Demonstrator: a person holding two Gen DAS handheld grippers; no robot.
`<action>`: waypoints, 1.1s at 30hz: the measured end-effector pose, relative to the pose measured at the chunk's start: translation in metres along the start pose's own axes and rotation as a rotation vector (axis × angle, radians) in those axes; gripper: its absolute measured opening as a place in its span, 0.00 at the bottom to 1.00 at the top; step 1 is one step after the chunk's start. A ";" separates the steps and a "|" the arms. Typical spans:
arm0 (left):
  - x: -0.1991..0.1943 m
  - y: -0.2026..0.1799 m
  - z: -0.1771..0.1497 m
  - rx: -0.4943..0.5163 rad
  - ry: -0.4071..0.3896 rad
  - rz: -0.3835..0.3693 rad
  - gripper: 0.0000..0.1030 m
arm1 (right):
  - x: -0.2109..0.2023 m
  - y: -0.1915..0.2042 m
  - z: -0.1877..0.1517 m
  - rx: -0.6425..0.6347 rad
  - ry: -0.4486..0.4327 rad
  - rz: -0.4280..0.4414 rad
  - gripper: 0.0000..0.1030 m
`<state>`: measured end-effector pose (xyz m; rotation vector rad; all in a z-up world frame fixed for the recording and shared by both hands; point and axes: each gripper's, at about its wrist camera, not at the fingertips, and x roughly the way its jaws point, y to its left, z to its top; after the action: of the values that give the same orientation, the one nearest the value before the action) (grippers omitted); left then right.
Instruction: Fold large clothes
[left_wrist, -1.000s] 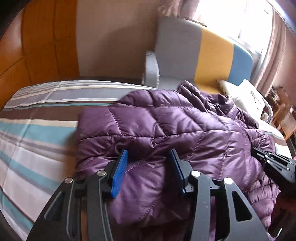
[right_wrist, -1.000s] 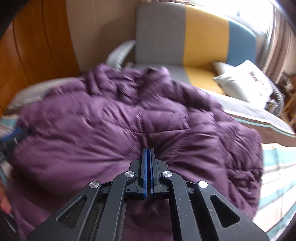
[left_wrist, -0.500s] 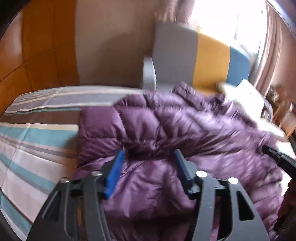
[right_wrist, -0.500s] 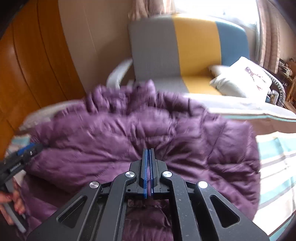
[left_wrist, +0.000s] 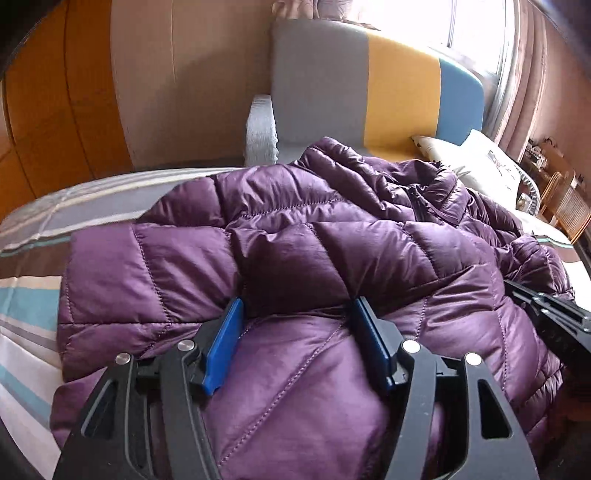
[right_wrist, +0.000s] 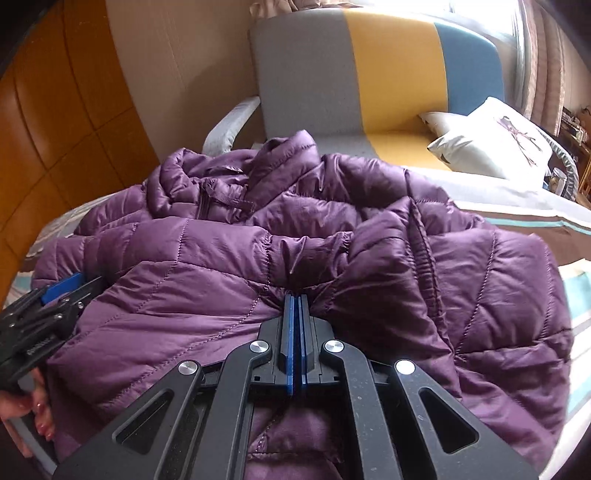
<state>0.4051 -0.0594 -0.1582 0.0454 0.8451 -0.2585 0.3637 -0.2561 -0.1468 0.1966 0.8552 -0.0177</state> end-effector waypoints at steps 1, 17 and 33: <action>0.001 -0.001 0.000 0.004 -0.001 0.002 0.60 | 0.001 0.000 0.001 0.002 0.001 0.001 0.02; -0.078 0.011 -0.044 -0.030 -0.044 0.033 0.81 | -0.063 0.007 -0.010 -0.037 -0.011 -0.009 0.02; -0.138 0.033 -0.151 -0.078 0.011 0.078 0.90 | -0.120 0.011 -0.099 -0.088 0.041 -0.067 0.02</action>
<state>0.2148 0.0224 -0.1578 0.0073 0.8615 -0.1521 0.2116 -0.2356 -0.1179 0.0855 0.9010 -0.0388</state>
